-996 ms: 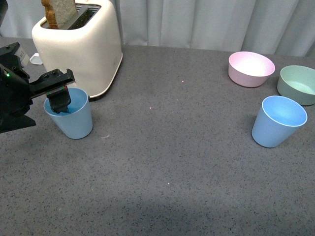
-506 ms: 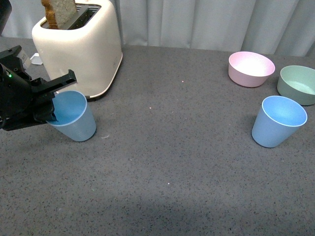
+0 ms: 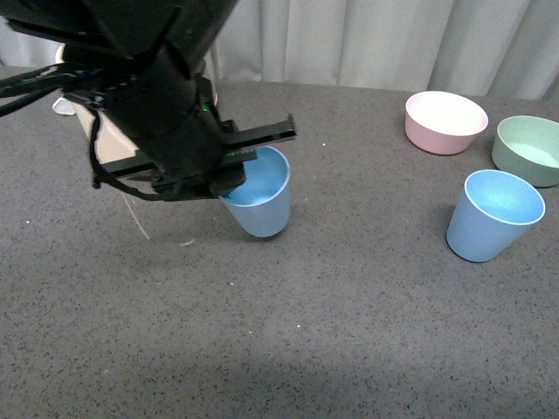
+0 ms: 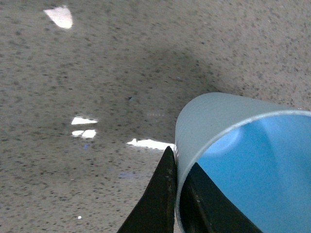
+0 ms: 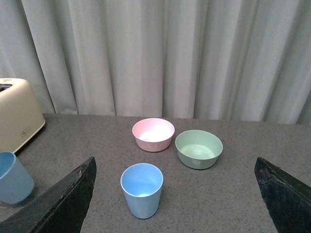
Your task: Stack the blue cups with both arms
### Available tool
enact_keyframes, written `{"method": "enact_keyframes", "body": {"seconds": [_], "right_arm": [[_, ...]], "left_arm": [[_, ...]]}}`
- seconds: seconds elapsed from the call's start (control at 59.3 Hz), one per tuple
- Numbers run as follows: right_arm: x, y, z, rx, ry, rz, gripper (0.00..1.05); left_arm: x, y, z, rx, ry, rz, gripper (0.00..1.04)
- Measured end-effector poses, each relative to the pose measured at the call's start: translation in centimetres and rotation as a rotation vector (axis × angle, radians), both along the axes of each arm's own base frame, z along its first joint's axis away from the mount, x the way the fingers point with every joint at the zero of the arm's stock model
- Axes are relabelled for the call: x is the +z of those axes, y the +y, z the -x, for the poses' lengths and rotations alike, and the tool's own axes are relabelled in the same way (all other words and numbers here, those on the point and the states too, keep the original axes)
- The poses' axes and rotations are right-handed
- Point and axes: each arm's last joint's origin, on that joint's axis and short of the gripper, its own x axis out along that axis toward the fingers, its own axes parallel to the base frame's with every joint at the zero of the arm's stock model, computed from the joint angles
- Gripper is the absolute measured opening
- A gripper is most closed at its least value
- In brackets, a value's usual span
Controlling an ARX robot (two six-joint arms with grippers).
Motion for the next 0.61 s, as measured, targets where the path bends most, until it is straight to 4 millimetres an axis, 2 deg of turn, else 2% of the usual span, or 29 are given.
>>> {"method": "enact_keyframes", "body": {"seconds": [0.101,0.27,0.607], "right_arm": [[0.0,0.0,0.0,0.0,0.0,0.0,0.95],[0.0,0.0,0.0,0.0,0.0,0.0,0.95],[0.0,0.0,0.0,0.0,0.0,0.0,0.95]], "left_arm": [[-0.2,-1.6,-0.5,-0.021,0.016,-0.006,0.04],[-0.3,-3.2,-1.3,-0.03,0.034,-0.017,0.04],[-0.4,-3.9,-2.0,-0.031,0.07,-0.03,0.04]]}}
